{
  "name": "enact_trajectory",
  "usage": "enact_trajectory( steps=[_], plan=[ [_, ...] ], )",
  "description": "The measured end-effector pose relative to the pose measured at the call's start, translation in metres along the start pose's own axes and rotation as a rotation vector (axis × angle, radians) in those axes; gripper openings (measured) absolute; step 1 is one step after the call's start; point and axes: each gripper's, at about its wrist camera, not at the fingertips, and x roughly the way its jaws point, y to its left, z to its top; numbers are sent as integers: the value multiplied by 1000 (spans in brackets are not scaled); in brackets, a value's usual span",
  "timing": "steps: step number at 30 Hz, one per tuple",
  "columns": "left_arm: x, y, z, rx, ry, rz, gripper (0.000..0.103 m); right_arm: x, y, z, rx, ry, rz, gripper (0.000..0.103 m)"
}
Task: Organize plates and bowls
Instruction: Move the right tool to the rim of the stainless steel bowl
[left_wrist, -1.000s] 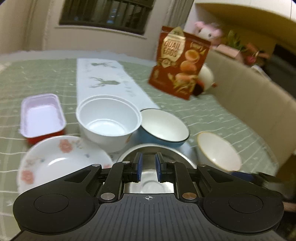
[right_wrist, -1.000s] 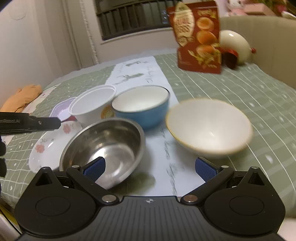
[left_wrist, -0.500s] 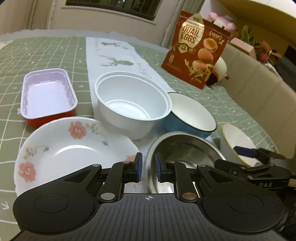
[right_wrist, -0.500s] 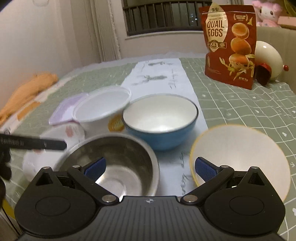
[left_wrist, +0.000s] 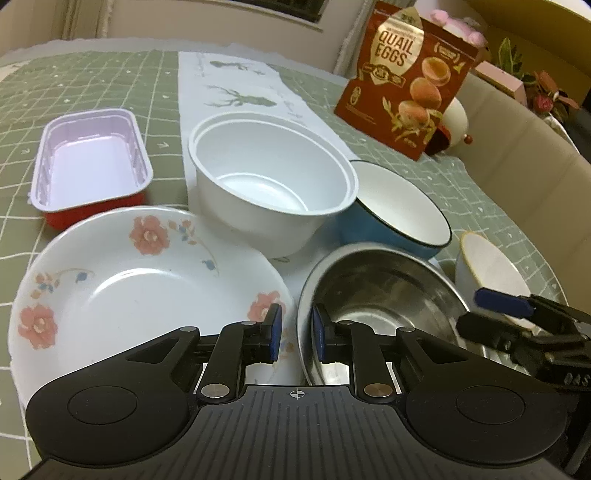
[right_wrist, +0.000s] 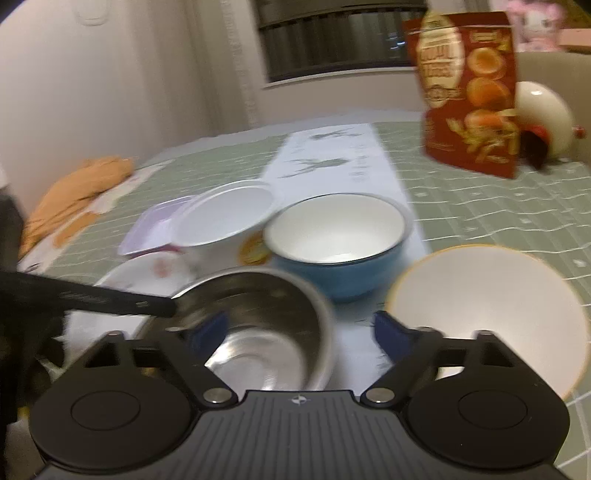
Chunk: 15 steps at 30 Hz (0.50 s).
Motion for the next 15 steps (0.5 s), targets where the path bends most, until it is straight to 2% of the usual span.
enact_trajectory(
  steps=[2,6,9,12,15],
  plan=[
    [2,-2,-1,3,7,-9,21,1,5,-2,-13,-1,20,77],
    [3,-3,-2,6,2,-10,25,11,14,-5,-51,31,-46,77],
    [3,-5,-1,4,2,-16,25,11,12,-6,-15,44,-59,74],
    [1,-7,-1,7,-2,-18,25,17,7,-8,69,101,-48,73],
    [2,-7,-4,6,-6,-9,25,25,4,-15,120,122,-93,73]
  ],
)
